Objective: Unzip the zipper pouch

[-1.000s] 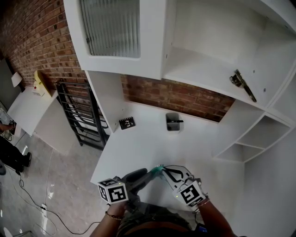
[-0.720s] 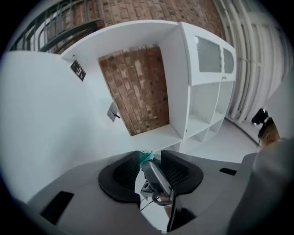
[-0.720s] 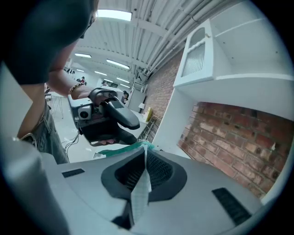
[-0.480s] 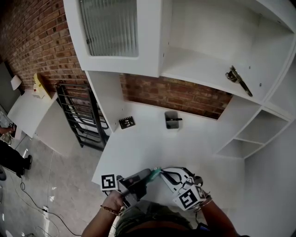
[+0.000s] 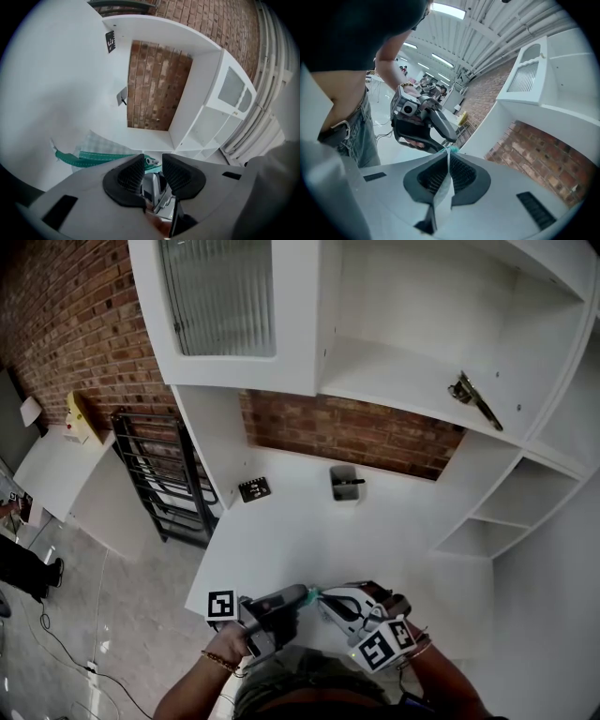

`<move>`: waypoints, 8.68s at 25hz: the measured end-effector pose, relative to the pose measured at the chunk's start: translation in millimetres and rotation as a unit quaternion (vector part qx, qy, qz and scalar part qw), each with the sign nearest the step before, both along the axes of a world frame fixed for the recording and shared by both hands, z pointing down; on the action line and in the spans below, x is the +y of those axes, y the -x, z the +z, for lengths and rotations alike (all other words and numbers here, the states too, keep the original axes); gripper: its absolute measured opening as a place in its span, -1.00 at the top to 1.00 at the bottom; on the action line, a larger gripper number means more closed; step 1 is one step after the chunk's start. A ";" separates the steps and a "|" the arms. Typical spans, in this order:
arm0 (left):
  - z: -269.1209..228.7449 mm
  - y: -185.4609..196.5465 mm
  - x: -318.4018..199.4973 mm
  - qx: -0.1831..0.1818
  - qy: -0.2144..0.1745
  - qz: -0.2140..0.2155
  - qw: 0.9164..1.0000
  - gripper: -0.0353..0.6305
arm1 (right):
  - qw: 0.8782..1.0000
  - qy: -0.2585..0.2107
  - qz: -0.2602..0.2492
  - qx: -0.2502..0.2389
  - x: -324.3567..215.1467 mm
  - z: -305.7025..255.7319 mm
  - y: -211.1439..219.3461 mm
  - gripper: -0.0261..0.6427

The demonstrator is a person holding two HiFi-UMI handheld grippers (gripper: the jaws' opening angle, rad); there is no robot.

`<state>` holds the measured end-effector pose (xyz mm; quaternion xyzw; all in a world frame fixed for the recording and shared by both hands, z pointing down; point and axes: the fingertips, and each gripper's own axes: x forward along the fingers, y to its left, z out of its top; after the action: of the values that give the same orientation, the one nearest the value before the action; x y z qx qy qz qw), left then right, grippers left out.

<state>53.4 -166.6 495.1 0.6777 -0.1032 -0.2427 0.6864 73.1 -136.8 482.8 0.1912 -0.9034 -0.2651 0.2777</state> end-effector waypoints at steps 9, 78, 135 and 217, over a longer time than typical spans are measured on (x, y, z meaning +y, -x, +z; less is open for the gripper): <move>1.0 -2.3 4.6 -0.022 -0.021 0.002 1.000 0.83 | 1.000 0.011 0.008 0.002 5.6 8.0 -2.6 0.89; 27.9 -3.1 -15.0 -0.343 -0.269 0.100 0.894 0.88 | 0.963 0.216 0.088 -0.137 -12.4 12.8 -32.0 0.78; 46.0 33.5 -9.5 -0.415 -0.300 0.062 0.857 0.88 | 0.955 0.207 0.135 -0.163 4.4 11.6 -76.2 0.78; 37.2 76.1 -24.1 -0.541 -0.399 -0.088 0.735 0.89 | 0.739 0.360 0.494 -0.283 -176.4 210.7 -199.1 0.77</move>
<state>-22.7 -190.7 532.3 0.8941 -0.4106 0.0868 0.1564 272.2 -313.2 693.5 0.5624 -0.7472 0.3208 0.1496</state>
